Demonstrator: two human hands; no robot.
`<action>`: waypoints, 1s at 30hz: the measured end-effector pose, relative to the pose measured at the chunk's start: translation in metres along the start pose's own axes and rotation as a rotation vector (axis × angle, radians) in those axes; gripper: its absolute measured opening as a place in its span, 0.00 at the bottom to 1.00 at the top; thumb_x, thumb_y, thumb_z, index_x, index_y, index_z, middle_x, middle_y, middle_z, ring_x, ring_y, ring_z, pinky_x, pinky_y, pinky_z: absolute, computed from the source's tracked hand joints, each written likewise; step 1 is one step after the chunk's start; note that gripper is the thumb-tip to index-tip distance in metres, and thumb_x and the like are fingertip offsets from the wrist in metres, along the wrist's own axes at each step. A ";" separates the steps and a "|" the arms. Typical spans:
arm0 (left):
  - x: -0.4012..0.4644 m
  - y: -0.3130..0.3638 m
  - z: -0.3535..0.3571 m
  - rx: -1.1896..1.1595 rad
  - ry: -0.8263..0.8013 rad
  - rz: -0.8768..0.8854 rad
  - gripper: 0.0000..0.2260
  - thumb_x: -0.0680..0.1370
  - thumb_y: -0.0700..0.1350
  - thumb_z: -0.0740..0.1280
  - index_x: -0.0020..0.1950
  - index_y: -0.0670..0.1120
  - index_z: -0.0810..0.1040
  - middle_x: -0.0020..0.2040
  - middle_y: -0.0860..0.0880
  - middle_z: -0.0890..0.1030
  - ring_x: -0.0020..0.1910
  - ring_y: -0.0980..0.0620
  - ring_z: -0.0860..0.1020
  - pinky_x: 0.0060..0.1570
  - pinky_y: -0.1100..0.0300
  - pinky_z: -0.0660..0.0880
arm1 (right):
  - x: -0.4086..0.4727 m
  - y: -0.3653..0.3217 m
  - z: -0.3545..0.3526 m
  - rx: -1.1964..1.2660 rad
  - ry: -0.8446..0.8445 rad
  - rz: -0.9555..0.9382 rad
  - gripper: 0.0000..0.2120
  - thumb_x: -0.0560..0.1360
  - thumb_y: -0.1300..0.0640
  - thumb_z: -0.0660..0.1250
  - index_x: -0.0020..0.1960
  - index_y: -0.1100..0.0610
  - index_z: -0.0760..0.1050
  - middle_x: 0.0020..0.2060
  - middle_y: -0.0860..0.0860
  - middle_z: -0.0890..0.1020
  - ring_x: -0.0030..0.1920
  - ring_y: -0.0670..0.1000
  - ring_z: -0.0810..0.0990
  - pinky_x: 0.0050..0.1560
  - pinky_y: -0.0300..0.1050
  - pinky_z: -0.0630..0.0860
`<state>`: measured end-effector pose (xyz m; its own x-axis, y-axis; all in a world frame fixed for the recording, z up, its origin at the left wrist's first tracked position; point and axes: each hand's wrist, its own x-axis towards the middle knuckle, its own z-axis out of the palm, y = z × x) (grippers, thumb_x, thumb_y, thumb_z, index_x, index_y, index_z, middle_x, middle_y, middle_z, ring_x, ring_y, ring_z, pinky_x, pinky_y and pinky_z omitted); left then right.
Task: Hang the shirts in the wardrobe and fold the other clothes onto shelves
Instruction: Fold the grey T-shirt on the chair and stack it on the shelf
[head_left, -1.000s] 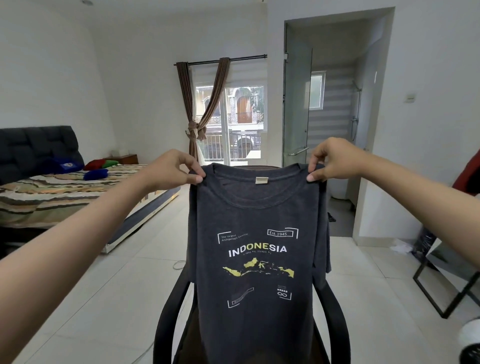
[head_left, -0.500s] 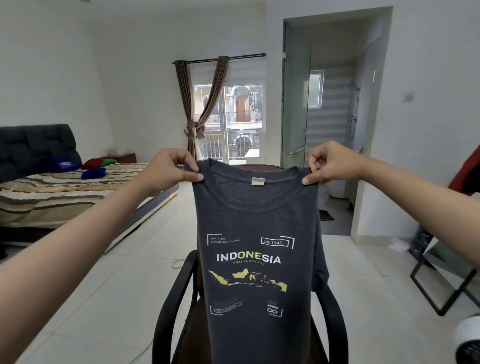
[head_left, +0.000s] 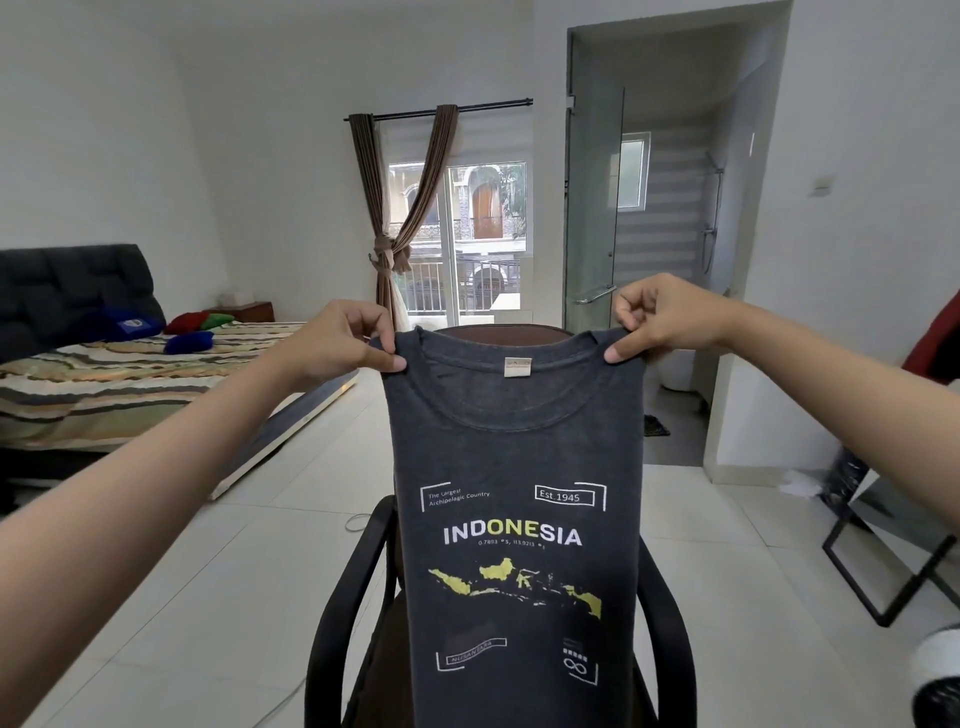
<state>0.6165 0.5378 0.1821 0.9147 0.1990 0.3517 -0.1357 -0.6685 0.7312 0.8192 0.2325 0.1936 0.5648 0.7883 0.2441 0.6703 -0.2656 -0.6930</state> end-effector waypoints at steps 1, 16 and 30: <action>0.000 -0.001 0.000 0.015 -0.005 -0.005 0.09 0.69 0.30 0.71 0.36 0.40 0.74 0.38 0.42 0.76 0.42 0.44 0.74 0.43 0.58 0.74 | 0.000 -0.002 -0.001 -0.055 -0.009 0.012 0.18 0.65 0.65 0.77 0.32 0.56 0.67 0.27 0.53 0.68 0.29 0.49 0.68 0.32 0.43 0.76; 0.004 0.000 0.003 0.060 -0.021 -0.006 0.09 0.69 0.31 0.72 0.36 0.40 0.75 0.40 0.39 0.76 0.43 0.41 0.75 0.48 0.50 0.75 | 0.000 0.005 0.005 -0.339 -0.033 0.173 0.11 0.68 0.62 0.76 0.40 0.61 0.74 0.29 0.53 0.77 0.28 0.54 0.82 0.25 0.42 0.76; 0.000 -0.002 0.003 0.065 0.038 0.006 0.08 0.69 0.30 0.71 0.37 0.40 0.75 0.39 0.42 0.76 0.42 0.46 0.76 0.45 0.55 0.76 | 0.000 0.016 0.009 -0.167 -0.008 0.042 0.14 0.68 0.64 0.76 0.35 0.58 0.70 0.25 0.52 0.71 0.26 0.48 0.67 0.31 0.40 0.68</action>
<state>0.6175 0.5369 0.1788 0.8989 0.2209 0.3785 -0.1150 -0.7146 0.6900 0.8253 0.2332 0.1764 0.5904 0.7790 0.2113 0.7173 -0.3863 -0.5799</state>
